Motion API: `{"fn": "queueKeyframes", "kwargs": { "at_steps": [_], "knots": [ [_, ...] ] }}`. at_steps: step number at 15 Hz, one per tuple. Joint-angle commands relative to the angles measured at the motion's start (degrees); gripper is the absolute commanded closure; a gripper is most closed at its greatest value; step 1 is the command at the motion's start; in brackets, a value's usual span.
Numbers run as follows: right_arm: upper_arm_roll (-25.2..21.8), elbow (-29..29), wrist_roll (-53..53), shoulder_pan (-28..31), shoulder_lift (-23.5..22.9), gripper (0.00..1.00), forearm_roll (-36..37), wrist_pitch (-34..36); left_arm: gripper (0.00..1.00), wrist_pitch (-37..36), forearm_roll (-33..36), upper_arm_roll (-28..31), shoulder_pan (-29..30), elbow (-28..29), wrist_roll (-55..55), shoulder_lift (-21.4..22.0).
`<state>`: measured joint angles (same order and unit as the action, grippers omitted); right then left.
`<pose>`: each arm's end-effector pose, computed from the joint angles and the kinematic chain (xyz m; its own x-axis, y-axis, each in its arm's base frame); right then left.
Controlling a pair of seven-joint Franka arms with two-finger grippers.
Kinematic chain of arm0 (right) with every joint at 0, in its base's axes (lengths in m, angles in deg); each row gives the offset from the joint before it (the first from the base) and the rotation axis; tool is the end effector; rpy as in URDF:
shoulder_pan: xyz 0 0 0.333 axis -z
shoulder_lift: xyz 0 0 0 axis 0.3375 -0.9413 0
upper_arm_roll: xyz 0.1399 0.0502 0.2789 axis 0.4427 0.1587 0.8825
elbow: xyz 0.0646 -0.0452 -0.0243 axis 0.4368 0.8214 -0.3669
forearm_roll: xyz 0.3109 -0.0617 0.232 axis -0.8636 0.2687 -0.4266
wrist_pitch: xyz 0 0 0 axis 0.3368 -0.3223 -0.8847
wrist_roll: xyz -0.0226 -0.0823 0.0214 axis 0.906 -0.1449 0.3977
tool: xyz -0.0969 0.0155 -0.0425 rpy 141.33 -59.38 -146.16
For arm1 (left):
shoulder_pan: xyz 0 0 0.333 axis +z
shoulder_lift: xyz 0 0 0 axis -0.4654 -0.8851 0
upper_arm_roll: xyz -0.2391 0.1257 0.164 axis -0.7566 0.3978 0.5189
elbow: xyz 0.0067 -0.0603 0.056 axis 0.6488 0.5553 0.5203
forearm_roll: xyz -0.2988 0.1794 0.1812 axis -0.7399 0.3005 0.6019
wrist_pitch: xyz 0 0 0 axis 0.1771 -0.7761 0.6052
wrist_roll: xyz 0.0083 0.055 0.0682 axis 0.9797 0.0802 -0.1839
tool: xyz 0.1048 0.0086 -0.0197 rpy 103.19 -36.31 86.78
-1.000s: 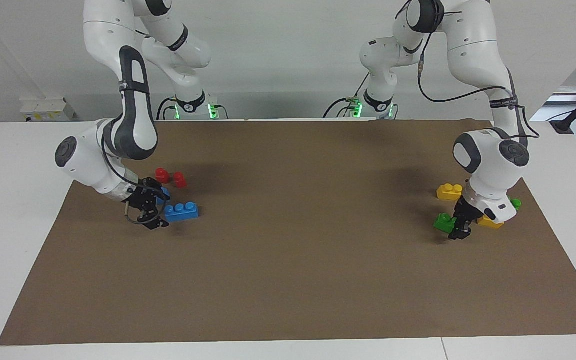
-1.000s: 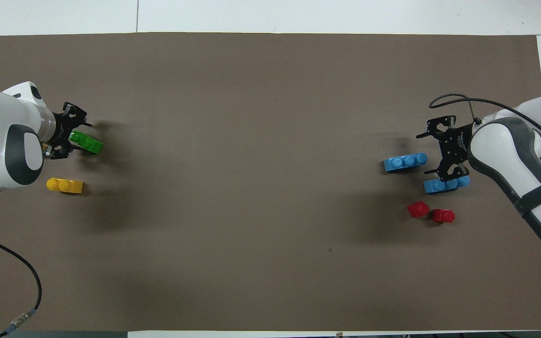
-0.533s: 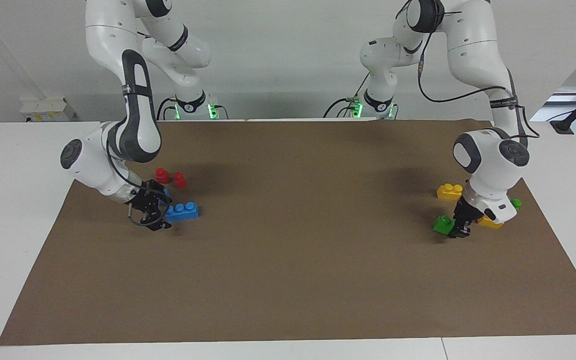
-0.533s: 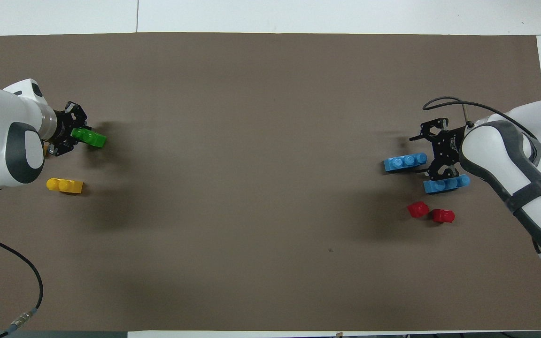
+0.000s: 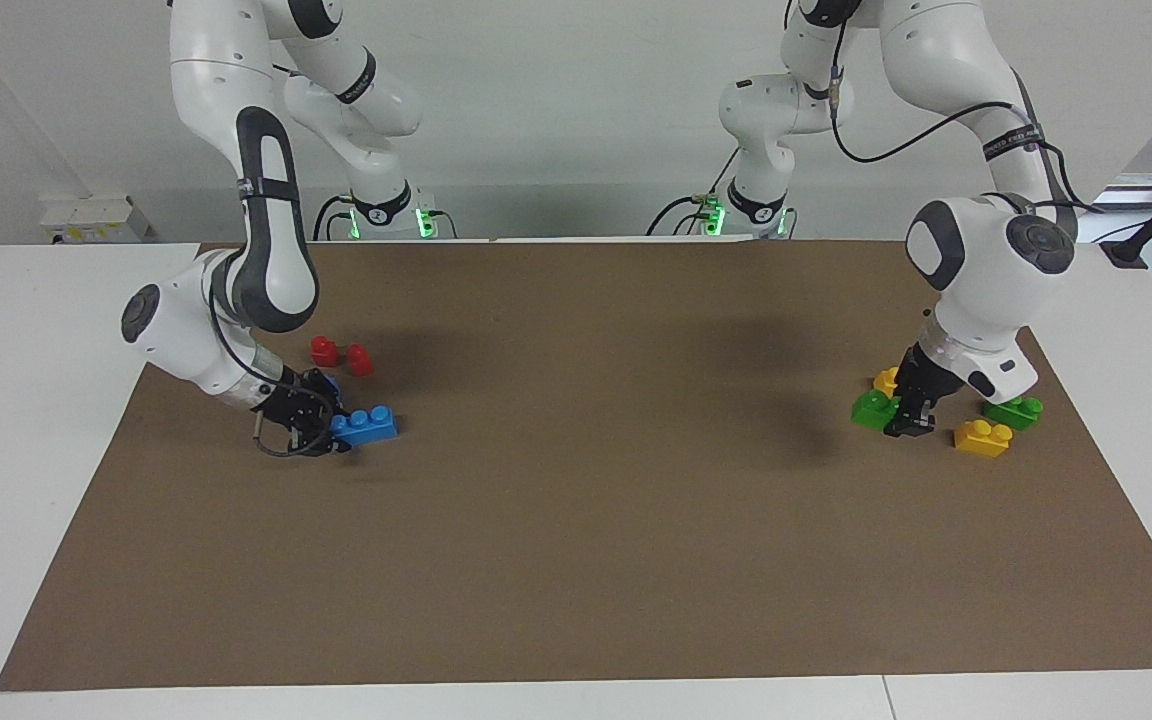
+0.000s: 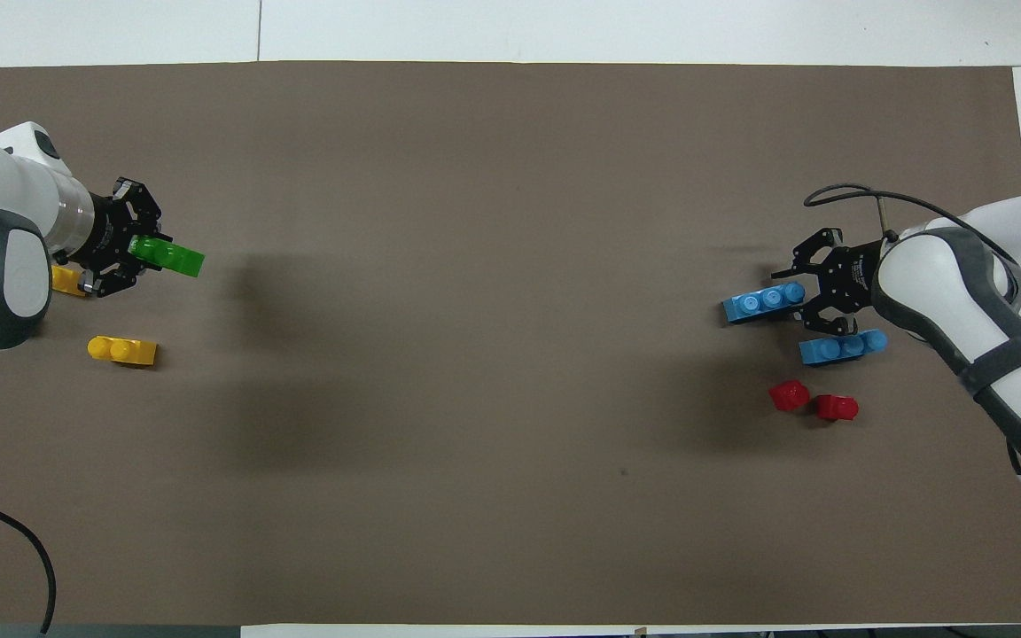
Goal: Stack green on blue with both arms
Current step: 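Lift the green brick with the left gripper while the right gripper carries the blue brick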
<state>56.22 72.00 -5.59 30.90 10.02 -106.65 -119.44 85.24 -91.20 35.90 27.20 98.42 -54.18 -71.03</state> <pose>0.5836 -0.0493 0.2855 0.0809 -0.9089 -0.4092 -0.9967 -0.0778 -0.0243 0.6184 -0.0232 0.4137 0.3800 0.9250 -0.0057 0.9236 -0.3791 0.0562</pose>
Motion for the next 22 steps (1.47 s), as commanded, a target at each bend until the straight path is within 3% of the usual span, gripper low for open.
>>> {"fn": "queueKeyframes", "kwargs": {
  "at_steps": [1, 3, 8, 11, 17, 22],
  "knots": [
    [0.4, 0.5, 2.9, 1.7, 0.0, 0.56, -1.8, -0.9, 1.0, -4.1, -0.4, 0.5, -2.8, 1.0, -4.7, 3.4],
    [0.5, 0.5, 2.9, 1.7, 0.0, 0.64, -1.8, -0.9, 1.0, -7.1, -0.4, 0.4, -4.5, 1.1, -7.2, 5.3],
    [0.5, 0.4, 2.8, 1.4, -0.1, 0.71, -1.8, -0.8, 1.0, -9.8, -0.2, 0.4, -11.8, 1.0, -21.4, 7.5],
    [0.6, -0.2, 2.8, 0.9, -0.1, 0.98, -1.8, -0.3, 1.0, -10.1, 0.1, 0.4, -15.4, 1.1, -31.1, 7.8],
    [0.6, -6.0, -3.7, -3.3, 0.1, 1.0, -4.8, 4.3, 1.0, -10.1, 0.8, 0.4, -21.9, 1.1, -47.3, 8.2],
    [0.5, -6.7, -16.0, -12.6, 2.0, 1.0, -4.8, 3.4, 1.0, -10.0, 0.8, 0.3, -24.2, 1.1, -49.2, 8.3]
  ]
}}
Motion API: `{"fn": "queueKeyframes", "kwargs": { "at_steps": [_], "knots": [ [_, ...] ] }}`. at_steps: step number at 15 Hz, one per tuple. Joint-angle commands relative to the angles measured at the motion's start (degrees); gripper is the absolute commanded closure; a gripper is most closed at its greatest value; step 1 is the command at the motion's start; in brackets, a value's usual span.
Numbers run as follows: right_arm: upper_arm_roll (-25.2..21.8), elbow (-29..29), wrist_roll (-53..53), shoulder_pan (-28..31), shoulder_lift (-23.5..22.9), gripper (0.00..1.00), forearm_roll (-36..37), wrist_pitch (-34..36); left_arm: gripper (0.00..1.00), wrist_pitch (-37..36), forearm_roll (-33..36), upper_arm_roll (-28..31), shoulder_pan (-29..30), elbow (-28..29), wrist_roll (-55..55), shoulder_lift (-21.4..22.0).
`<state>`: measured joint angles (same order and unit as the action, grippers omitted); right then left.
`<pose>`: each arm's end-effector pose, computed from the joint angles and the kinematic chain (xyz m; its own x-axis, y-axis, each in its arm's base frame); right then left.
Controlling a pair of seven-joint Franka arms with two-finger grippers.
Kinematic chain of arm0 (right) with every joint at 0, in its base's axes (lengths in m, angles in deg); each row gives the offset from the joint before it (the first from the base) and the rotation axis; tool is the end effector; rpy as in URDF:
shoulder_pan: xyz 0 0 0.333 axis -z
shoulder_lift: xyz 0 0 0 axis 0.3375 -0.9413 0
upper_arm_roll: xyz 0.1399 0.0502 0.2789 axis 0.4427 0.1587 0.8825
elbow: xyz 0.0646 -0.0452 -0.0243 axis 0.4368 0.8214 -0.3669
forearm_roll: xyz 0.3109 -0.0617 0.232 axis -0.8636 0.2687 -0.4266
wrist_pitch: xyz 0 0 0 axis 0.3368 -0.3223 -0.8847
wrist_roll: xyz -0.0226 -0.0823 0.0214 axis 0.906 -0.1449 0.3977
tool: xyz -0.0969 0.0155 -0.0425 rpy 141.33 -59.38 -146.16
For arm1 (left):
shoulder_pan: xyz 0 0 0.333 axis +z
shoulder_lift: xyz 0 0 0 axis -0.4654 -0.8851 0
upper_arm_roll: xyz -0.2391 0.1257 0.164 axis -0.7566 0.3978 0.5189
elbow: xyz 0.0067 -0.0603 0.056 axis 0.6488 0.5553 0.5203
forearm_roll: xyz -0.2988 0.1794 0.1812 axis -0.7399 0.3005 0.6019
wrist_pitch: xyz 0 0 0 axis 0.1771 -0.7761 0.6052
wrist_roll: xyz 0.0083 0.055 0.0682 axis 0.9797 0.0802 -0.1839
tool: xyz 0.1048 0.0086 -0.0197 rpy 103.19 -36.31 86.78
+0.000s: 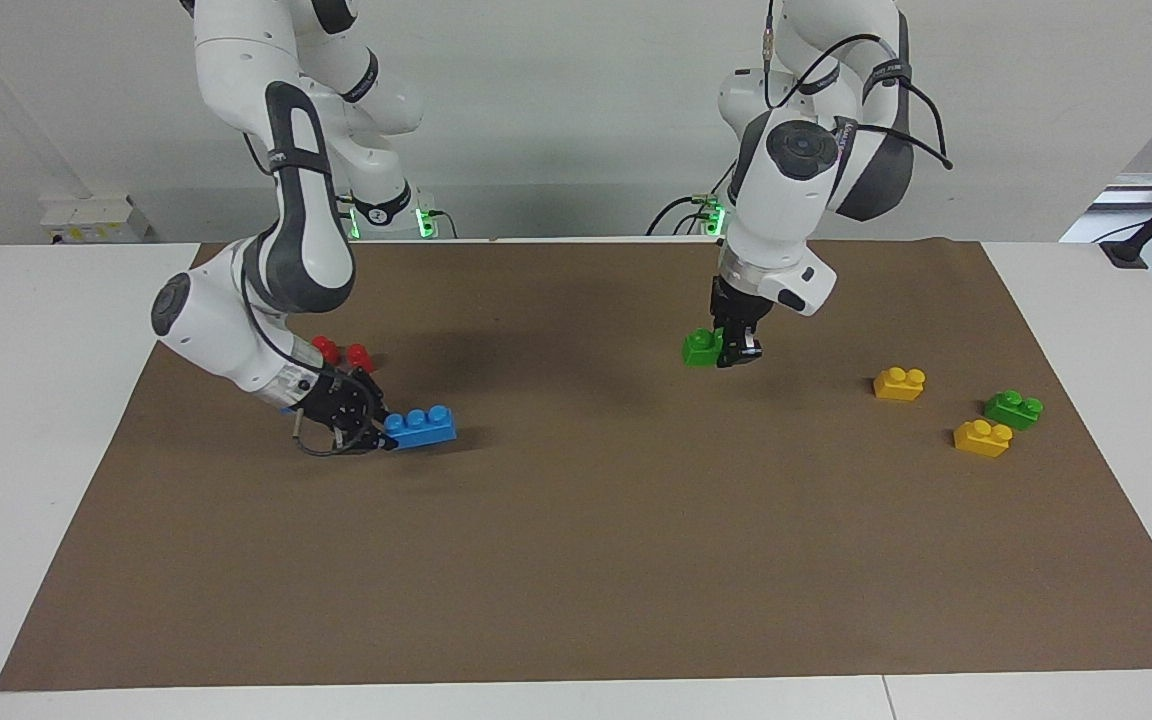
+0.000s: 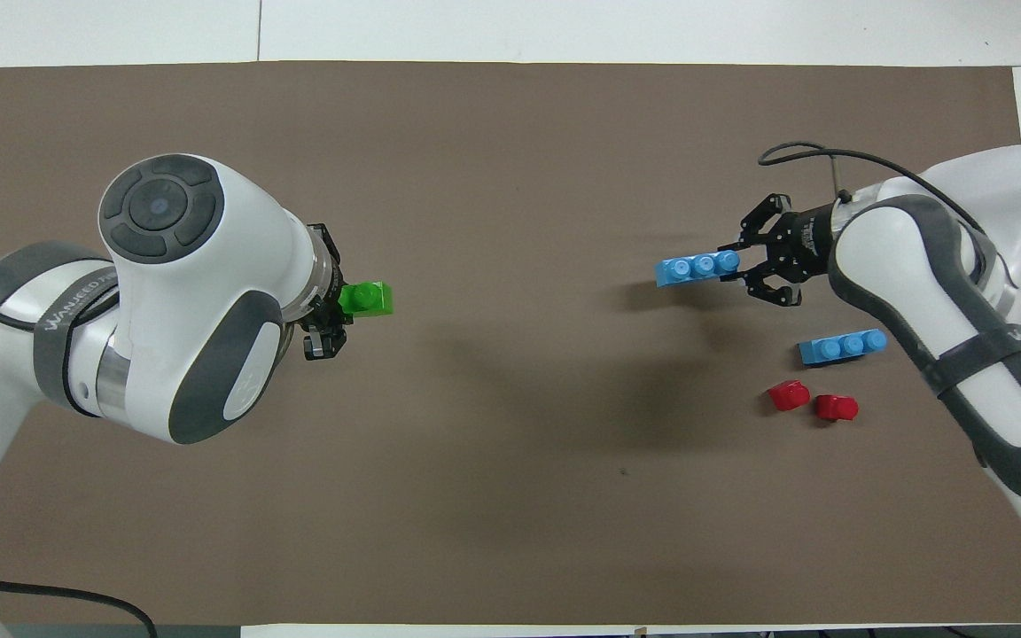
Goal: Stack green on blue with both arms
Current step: 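Lift the green brick with the left gripper while the right gripper carries the blue brick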
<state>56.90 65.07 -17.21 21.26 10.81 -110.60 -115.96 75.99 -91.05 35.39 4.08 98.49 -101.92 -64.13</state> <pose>0.6133 0.0627 0.3429 0.0554 -0.8789 -0.4738 -0.9985 -0.0506 -0.0229 0.5298 -0.2565 0.4712 -0.0268 0.9994 -0.0230 0.9996 0.0268 -0.0023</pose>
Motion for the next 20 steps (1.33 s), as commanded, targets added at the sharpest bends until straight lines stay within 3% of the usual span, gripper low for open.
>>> {"fn": "queueKeyframes", "kwargs": {
  "at_steps": [1, 6, 13, 20],
  "knots": [
    [-0.2, 0.2, -7.0, -4.7, 1.4, 1.0, -0.9, -0.4, 1.0, -0.8, 0.7, 0.8, -1.0, 1.1, -1.4, 1.4],
    [-0.1, 0.7, -16.7, -12.3, 2.0, 1.0, -0.9, -3.7, 1.0, -0.8, 0.7, 0.8, -1.0, 1.0, -1.4, 1.4],
    [-0.1, 6.9, -24.9, -22.7, 2.2, 1.0, -1.0, -20.7, 1.0, -0.6, 0.7, 0.8, -1.0, 1.0, -1.4, 1.4],
    [-0.1, 6.9, -35.5, -29.8, 1.6, 1.0, -1.0, -26.1, 1.0, 0.6, 0.7, 0.7, -2.4, 1.3, -1.5, 1.4]
  ]
}}
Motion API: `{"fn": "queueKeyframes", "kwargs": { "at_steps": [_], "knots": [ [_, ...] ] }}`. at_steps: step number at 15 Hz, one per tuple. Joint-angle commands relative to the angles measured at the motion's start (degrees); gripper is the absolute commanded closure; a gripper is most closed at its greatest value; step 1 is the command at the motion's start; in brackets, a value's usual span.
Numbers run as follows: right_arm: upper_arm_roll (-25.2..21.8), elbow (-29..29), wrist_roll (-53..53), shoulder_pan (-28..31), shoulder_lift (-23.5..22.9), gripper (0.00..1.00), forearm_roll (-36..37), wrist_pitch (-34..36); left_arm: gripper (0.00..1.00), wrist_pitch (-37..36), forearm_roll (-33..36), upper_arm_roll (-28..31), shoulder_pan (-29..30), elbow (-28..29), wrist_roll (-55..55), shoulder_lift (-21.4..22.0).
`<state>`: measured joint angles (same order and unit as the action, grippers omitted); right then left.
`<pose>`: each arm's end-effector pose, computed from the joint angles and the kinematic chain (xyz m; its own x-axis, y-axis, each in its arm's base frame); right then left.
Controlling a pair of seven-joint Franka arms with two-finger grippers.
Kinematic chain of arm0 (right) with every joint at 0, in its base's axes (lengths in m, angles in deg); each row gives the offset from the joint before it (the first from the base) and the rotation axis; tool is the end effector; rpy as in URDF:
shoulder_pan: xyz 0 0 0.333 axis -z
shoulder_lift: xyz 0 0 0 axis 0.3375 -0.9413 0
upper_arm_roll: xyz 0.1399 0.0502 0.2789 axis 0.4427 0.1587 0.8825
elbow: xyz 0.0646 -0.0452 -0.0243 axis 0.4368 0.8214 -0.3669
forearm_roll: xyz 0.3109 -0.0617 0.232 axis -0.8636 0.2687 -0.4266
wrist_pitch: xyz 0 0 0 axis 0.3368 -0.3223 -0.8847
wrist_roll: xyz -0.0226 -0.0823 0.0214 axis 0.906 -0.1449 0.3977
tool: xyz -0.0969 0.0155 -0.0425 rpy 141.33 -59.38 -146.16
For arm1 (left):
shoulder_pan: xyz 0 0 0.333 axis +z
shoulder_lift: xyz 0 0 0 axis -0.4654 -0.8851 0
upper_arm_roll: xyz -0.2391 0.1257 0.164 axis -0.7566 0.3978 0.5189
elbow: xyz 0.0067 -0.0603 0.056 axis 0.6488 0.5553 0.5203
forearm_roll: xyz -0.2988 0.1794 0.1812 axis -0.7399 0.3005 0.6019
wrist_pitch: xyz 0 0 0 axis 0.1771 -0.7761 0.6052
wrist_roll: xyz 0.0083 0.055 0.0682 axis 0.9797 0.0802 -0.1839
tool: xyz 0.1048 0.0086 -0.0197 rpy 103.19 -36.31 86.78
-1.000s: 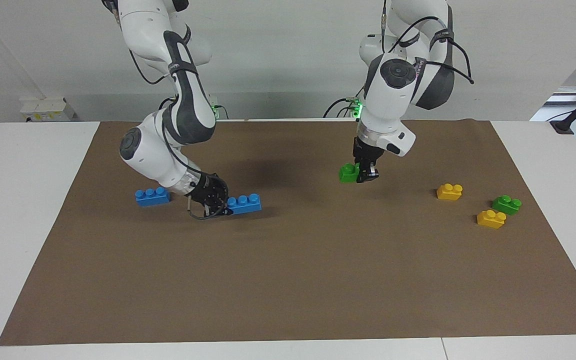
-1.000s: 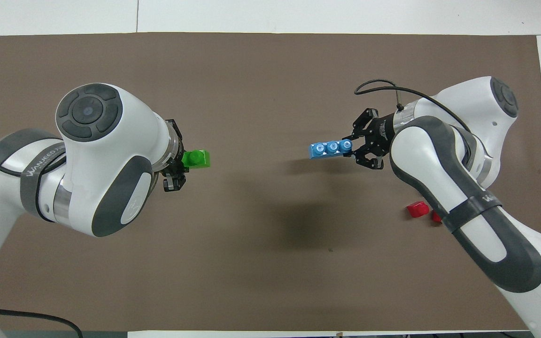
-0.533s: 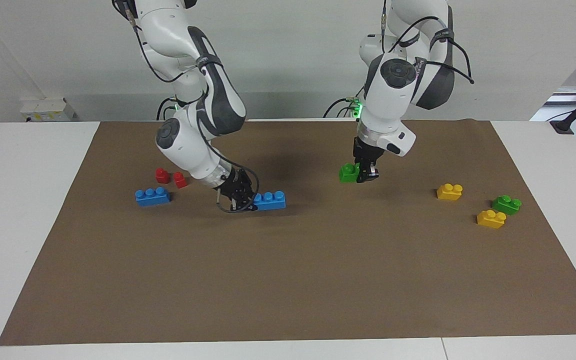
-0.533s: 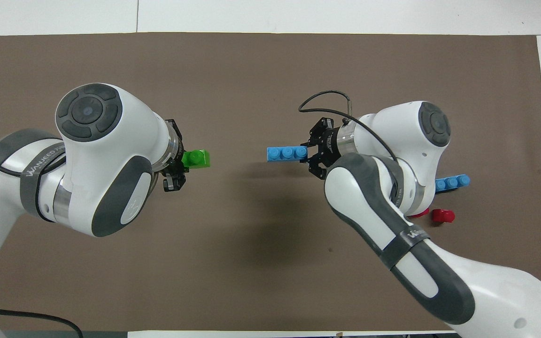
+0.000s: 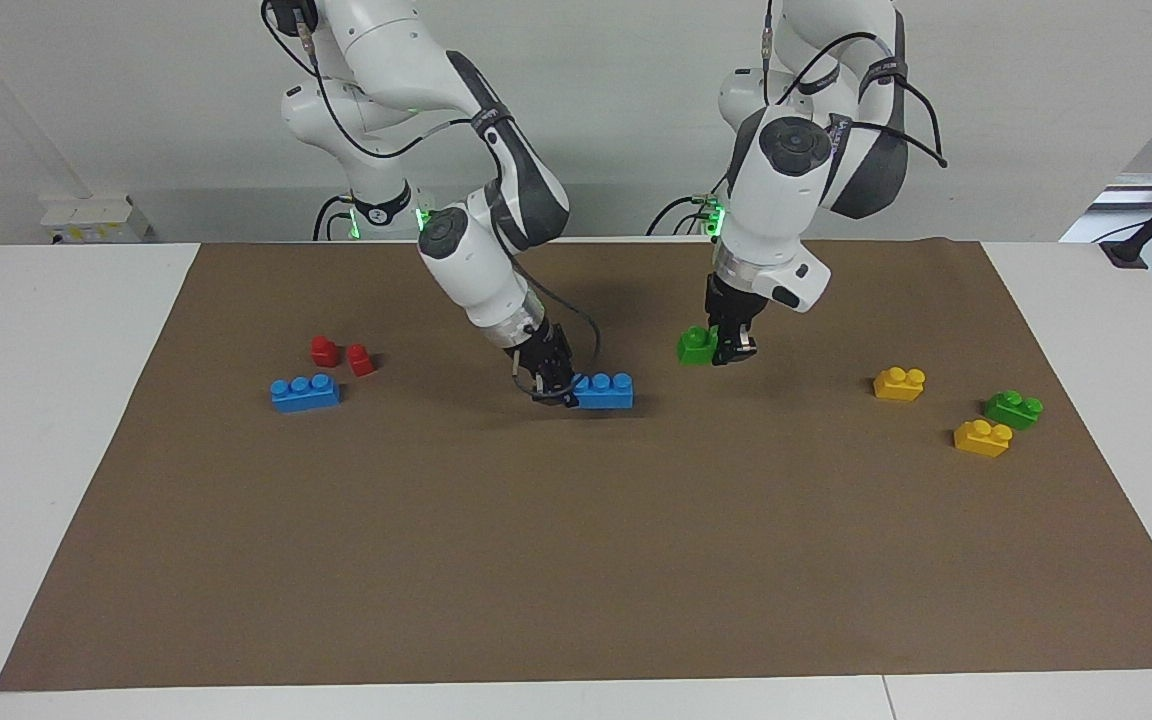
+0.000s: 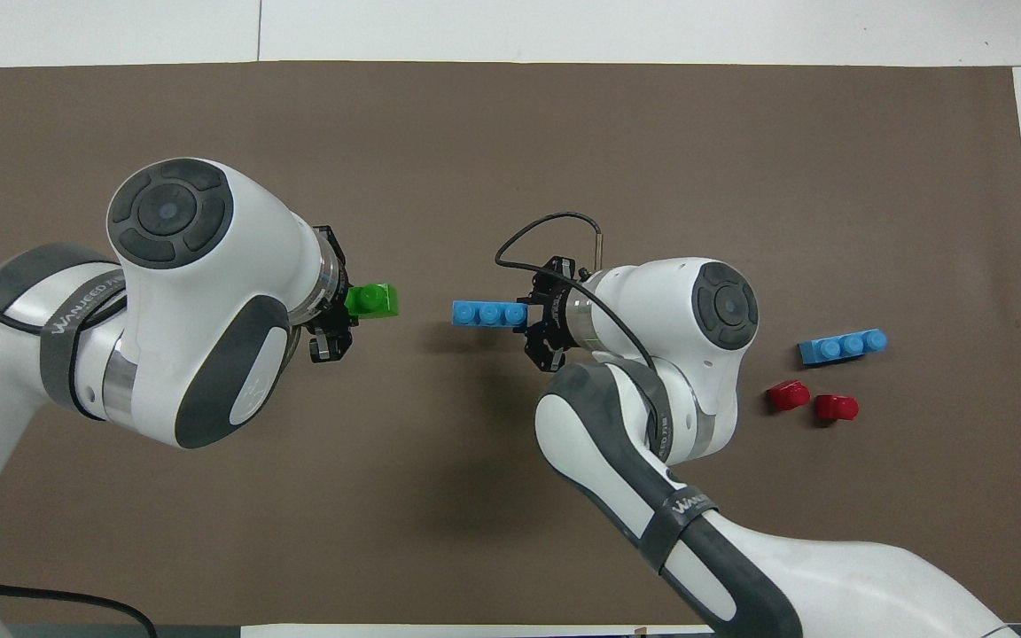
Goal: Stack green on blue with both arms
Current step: 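Bring the blue brick against the green brick held by the left gripper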
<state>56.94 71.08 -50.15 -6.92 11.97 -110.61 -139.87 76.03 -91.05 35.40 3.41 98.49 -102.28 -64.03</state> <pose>0.5317 0.3225 0.3417 -0.1096 -0.8837 -0.4550 -0.9870 0.1508 -0.0550 0.5266 -0.2625 0.4723 -0.0215 0.9995 -0.0240 0.9998 0.0215 -0.0002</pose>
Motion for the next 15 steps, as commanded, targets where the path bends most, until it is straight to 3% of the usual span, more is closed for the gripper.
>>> {"fn": "queueKeyframes", "kwargs": {
  "at_steps": [1, 12, 15],
  "knots": [
    [-0.1, 0.9, -2.8, -1.7, 0.4, 1.0, -1.0, -2.3, 1.0, 0.9, 0.7, 0.8, -2.3, 1.4, -1.3, 1.3],
    [-0.1, 3.9, -3.5, -5.3, -2.0, 1.0, -1.1, -9.6, 1.0, 4.2, 1.9, 0.7, -4.5, 4.4, -1.3, 2.5],
    [-0.1, 3.9, -4.2, -6.7, -3.8, 1.0, -1.2, -12.2, 1.0, 9.2, 2.6, 0.7, -5.9, 9.0, -1.5, 3.3]
  ]
}}
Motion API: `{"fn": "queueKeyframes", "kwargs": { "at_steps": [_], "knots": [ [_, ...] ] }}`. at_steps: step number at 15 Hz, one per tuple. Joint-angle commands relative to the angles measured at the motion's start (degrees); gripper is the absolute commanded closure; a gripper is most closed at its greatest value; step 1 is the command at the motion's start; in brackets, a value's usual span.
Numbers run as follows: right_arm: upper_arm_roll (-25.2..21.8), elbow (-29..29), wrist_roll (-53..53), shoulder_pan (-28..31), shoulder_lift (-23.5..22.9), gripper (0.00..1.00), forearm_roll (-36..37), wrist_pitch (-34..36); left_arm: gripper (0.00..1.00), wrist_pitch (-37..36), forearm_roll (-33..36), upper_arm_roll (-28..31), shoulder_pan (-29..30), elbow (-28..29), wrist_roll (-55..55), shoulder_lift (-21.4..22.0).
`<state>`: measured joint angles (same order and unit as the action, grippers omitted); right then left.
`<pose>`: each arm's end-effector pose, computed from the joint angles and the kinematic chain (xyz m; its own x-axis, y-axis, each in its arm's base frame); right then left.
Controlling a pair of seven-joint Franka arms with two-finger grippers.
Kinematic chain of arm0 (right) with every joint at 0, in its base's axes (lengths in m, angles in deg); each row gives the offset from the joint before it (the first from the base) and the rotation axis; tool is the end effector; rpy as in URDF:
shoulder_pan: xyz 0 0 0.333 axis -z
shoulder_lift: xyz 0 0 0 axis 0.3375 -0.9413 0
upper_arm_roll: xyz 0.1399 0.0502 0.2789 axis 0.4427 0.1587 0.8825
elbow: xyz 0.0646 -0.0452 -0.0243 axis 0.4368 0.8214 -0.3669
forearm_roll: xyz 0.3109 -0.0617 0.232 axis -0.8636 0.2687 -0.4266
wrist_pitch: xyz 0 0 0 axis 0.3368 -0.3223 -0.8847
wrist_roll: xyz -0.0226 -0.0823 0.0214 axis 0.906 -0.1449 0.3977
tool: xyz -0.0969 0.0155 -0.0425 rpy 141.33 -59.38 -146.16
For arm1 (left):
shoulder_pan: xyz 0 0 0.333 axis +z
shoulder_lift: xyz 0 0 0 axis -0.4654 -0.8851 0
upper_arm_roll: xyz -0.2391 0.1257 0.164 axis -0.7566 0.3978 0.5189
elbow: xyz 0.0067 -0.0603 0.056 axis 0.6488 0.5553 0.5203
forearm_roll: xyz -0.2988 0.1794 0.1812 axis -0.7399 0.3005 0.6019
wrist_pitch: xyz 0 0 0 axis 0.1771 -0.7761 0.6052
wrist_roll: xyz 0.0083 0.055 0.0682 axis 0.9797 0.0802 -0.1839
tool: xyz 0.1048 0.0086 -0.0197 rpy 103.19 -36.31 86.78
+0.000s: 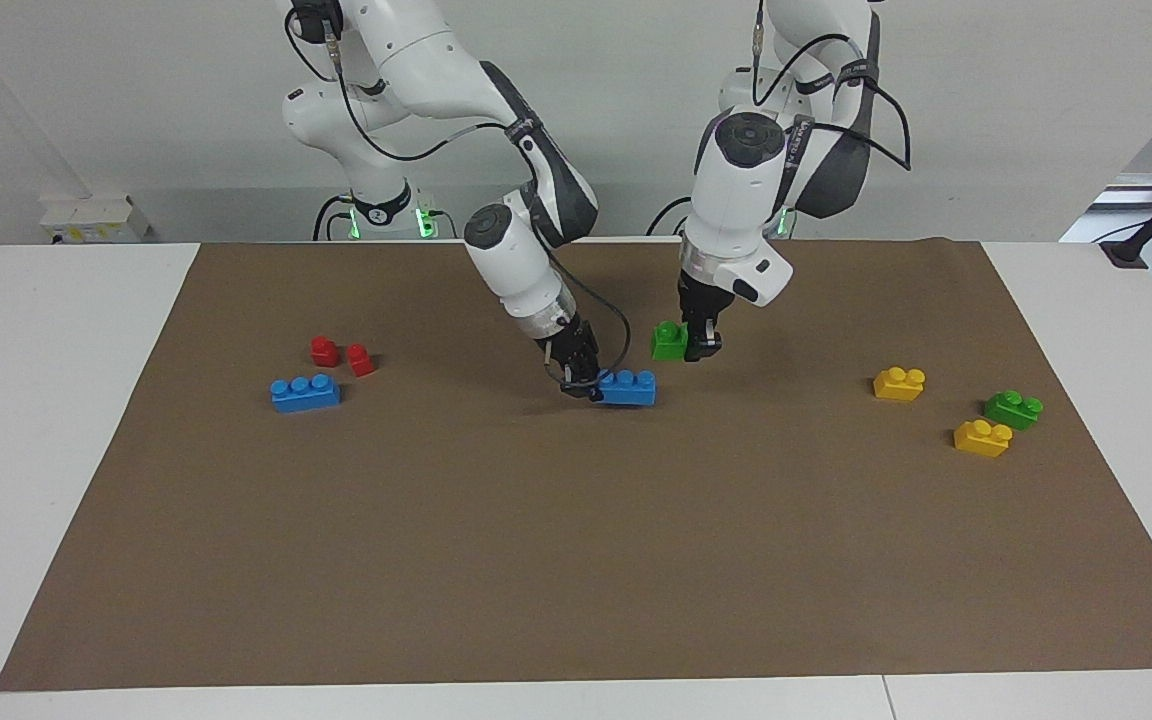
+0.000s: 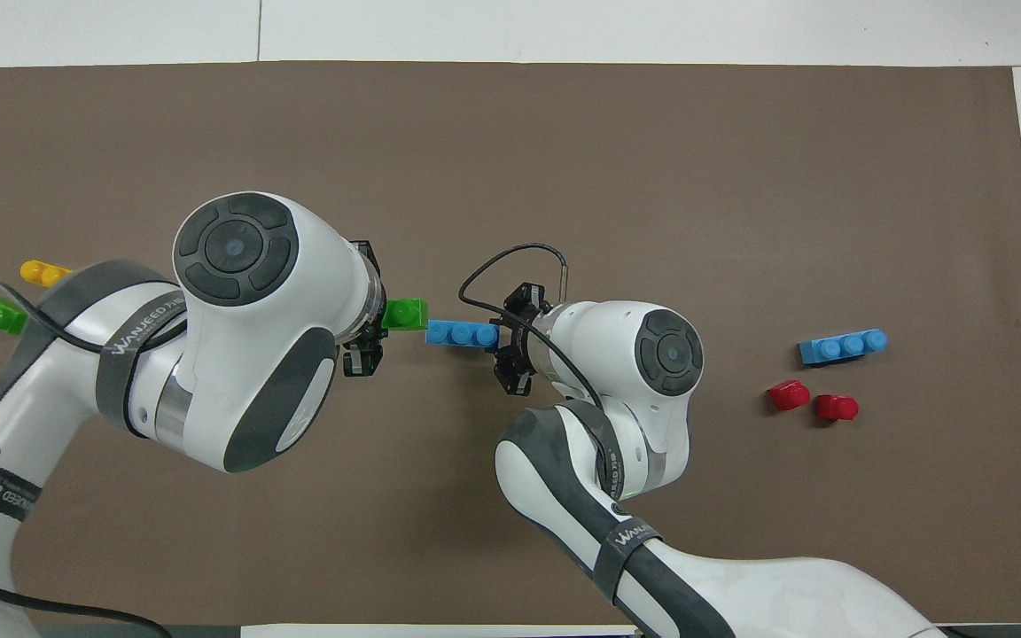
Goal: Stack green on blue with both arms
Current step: 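Bring the blue brick against the green brick held by the left gripper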
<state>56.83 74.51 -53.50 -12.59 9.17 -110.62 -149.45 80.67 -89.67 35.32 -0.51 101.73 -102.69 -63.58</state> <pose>0.4990 0.3584 0.3015 -0.1139 -0.8915 -0.4384 -0.9811 0.1704 -0.0916 0.5056 -0.2960 0.4573 0.0505 0.9985 -0.0191 0.9980 -0.0497 0.0387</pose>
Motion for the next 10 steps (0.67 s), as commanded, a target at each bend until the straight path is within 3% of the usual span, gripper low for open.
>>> {"fn": "queueKeyframes", "kwargs": {
  "at_steps": [1, 10],
  "knots": [
    [0.0, 0.5, -0.9, -1.3, -1.4, 1.0, -1.2, -3.0, 1.0, 6.2, 1.3, 0.8, -2.3, 7.5, -1.1, 3.2],
    [0.0, 0.5, -0.8, -2.3, -2.6, 1.0, -1.2, -4.3, 1.0, 14.8, 3.0, 0.8, -4.3, 13.3, -2.8, 2.0]
  ]
}}
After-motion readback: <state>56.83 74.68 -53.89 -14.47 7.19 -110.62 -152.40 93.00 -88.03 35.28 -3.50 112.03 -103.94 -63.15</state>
